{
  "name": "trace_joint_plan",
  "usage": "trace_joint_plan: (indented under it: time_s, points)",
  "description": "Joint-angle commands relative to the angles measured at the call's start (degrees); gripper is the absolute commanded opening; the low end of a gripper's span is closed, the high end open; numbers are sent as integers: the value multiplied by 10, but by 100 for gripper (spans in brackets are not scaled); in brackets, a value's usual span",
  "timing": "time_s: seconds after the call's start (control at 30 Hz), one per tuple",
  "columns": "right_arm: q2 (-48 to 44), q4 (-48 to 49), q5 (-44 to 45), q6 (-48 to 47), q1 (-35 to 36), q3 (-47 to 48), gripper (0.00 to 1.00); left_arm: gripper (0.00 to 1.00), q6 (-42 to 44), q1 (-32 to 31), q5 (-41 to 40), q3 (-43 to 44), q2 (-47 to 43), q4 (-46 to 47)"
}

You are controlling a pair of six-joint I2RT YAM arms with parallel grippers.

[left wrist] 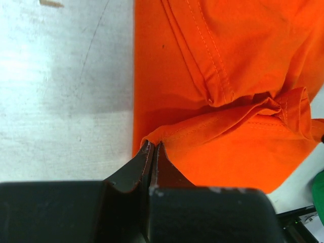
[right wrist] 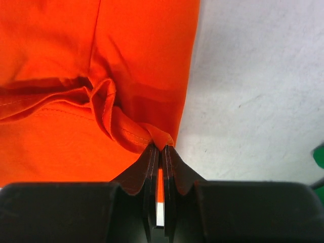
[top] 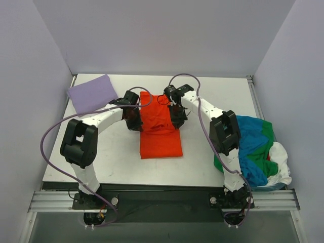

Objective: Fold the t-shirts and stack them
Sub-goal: Fold the folded rectangular tshirt in 1/3 of the way

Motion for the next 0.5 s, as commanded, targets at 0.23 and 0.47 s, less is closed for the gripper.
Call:
trace_joint_plan:
  time_s: [0.23, 0.47]
  points:
    - [41, -34, -8, -14, -35, 72, 0, 2, 23, 13, -36, 64, 34, 3]
    - [28, -35, -24, -21, -44, 72, 46, 62, 8, 14, -59, 46, -5, 6]
